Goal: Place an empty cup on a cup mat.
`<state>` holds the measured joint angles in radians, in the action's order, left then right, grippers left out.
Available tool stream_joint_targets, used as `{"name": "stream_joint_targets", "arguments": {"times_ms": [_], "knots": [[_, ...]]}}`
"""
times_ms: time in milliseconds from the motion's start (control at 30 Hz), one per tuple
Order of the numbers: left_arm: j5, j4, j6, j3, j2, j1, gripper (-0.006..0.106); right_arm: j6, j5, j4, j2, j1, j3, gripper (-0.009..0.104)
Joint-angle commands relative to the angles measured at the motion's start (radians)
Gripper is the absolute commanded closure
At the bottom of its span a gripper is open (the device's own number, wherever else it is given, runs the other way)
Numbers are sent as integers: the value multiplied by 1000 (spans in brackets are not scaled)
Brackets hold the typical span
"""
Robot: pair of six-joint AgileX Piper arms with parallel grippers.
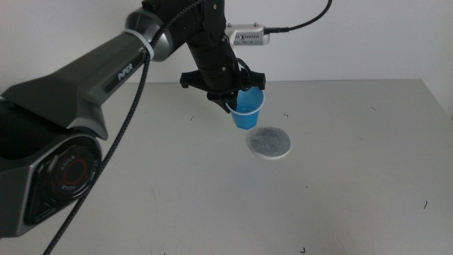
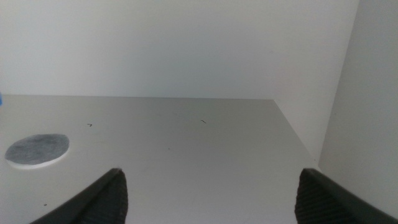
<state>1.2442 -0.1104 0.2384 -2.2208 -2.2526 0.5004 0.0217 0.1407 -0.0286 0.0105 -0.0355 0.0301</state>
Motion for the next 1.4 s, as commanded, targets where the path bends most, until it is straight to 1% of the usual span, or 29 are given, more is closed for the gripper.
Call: {"name": "stream_joint_targets", "arguments": {"times_ms": [0, 133, 233, 400, 567, 800, 900, 1000, 1100, 1133, 1167, 1267, 1367], "knots": [[48, -41, 20, -74, 19, 19, 100, -5, -75, -14, 27, 1, -8, 1], [31, -70, 25, -146, -52, 39, 100, -5, -75, -14, 27, 1, -8, 1], [17, -71, 26, -195, -94, 48, 100, -5, -75, -14, 27, 1, -8, 1], [-8, -75, 29, -220, -139, 48, 100, -5, -75, -14, 27, 1, -8, 1], [-60, -113, 23, -220, -161, 49, 100, -5, -75, -14, 27, 1, -8, 1], [-76, -111, -5, -220, -171, 51, 99, -5, -75, -14, 27, 1, -8, 1], [-77, -112, -9, -220, -179, 51, 87, -5, -75, -14, 27, 1, -8, 1], [-79, -111, -32, -220, -179, 51, 69, -5, -75, -14, 27, 1, -8, 1], [-84, -105, -38, -220, -179, 51, 47, -5, -75, -14, 27, 1, -8, 1], [-83, -101, -39, -220, -179, 51, 42, -5, -75, -14, 27, 1, -8, 1], [-83, -101, -57, -220, -179, 51, 31, -5, -75, -14, 27, 1, -8, 1], [-83, -105, -71, -220, -174, 51, 22, -5, -75, -14, 27, 1, -8, 1], [-74, -106, -82, -220, -157, 51, 17, -5, -75, -14, 27, 1, -8, 1]]}}
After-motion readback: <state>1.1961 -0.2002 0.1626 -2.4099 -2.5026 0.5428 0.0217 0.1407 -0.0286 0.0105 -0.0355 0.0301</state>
